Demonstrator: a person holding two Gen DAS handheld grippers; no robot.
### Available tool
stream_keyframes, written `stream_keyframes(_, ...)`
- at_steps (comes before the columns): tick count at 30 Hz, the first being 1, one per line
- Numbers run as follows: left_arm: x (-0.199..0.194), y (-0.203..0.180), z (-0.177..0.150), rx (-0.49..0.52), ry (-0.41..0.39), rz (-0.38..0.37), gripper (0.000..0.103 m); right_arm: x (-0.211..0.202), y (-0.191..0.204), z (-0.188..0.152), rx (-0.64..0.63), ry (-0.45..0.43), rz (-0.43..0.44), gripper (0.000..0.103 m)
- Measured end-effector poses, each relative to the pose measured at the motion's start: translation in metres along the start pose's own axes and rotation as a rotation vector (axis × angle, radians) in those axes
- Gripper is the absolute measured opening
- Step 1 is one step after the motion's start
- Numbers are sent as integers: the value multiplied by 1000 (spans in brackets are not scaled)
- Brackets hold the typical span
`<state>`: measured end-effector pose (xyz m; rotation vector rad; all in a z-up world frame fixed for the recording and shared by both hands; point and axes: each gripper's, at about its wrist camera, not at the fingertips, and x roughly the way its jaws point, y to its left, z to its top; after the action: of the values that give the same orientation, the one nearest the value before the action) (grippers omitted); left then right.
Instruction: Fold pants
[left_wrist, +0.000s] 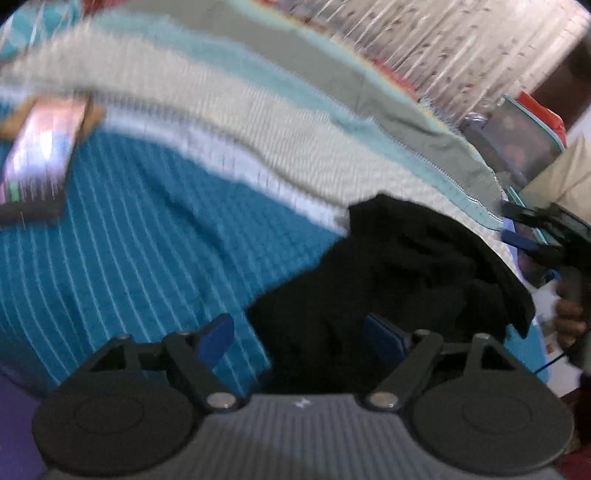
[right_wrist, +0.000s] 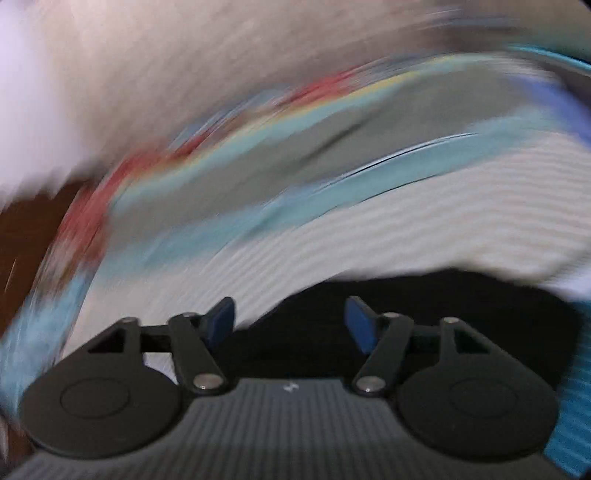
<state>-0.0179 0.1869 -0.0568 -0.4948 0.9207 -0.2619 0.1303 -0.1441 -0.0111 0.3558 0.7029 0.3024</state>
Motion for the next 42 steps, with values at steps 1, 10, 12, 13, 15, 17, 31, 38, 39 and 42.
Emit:
stream_keyframes(1, 5, 4, -5, -37, 22, -21, 82, 22, 27, -9, -81, 64, 36, 80)
stream_keyframes(10, 40, -30, -15, 58, 56, -90, 13, 160, 93, -64, -428, 346, -94, 28)
stream_keyframes(12, 30, -41, -9, 108, 0, -102, 13, 144, 78, -49, -331, 309, -56, 20)
stream_keyframes(13, 22, -47, -4, 131, -42, -120, 13, 131, 74, -37, -277, 264, -28, 20)
stream_keyframes(15, 6, -54, 6, 153, -127, -141, 13, 104, 73, -7, -224, 145, 21, 20)
stream_keyframes(17, -16, -55, 18, 157, -248, -131, 13, 79, 84, 28, -198, 13, 73, 20)
stream_keyframes(31, -14, 16, 38, -113, -282, 326, 41, 108, 118, 98, -141, -127, 204, 24)
stream_keyframes(38, 13, -26, 90, 210, -265, 331, 66, 30, -83, 49, 62, -95, -215, 50)
stream_keyframes(39, 25, -39, 99, 294, -274, 340, 70, 15, -105, 44, 111, -101, -272, 54)
stream_keyframes(42, 77, -83, 131, 558, -281, 342, 93, -31, -172, 26, 282, -141, -373, 61)
